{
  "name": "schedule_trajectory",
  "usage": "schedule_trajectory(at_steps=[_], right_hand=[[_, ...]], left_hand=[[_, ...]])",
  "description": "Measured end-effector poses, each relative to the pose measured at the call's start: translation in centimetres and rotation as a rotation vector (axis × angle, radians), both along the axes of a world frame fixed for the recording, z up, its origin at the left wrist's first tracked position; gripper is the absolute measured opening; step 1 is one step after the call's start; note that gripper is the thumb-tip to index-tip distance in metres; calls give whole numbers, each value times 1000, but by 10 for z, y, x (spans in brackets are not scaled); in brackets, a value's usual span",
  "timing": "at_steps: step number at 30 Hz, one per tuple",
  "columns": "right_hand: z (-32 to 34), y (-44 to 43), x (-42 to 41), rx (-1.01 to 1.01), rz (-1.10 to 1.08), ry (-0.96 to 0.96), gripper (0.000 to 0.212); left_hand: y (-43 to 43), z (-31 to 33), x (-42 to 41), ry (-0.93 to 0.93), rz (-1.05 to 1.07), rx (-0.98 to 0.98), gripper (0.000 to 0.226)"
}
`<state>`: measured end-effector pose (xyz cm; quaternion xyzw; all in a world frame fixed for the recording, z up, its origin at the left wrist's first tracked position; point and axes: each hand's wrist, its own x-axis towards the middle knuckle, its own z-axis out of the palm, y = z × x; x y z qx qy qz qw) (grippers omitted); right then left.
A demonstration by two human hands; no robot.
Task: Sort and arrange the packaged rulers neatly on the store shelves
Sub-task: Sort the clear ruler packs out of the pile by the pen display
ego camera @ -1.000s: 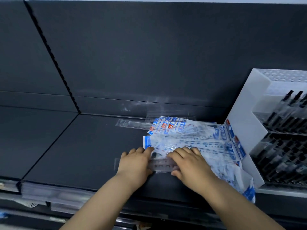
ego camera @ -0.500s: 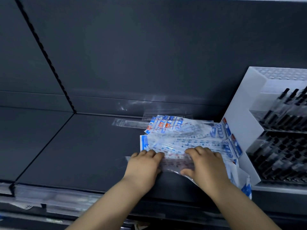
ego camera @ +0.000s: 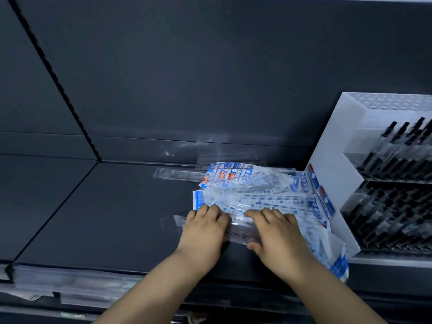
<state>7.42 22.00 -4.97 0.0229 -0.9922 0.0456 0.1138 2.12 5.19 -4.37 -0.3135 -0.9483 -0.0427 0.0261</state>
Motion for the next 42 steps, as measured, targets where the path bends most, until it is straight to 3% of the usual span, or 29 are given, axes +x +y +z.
schedule_trajectory(at_steps=[4,8,14,17,20,25,31,34,38,42], right_hand=[[2,-3,2,-23,36,27,43],[6,2,3,22,-55,-94,37],[5,3,1,-194,30,-161,45],[5,10,3,-260,39,-179,51],[10,25,11,-129,-103,-191,49],[3,19,10,-419,-56,-176,42],[-1,20,14,-210,-2,-54,35],[-9,20,20,-233,31,0,39],[-4,13,27,-115,30,67,51],[-14,12,32,-129,49,105,42]], left_hand=[[-3,9,2,-19,-7,29,24],[-14,0,-9,-30,42,62,34],[-13,-5,-14,-60,42,54,60],[-15,-9,-15,-61,53,66,52],[-18,-7,-14,-35,66,24,37],[-3,-5,-10,-37,-11,21,46],[-6,-3,-6,-10,-38,146,37],[-13,-10,-6,2,-89,211,33],[-18,-16,-3,63,-127,247,39],[-24,-17,2,86,-132,293,18]])
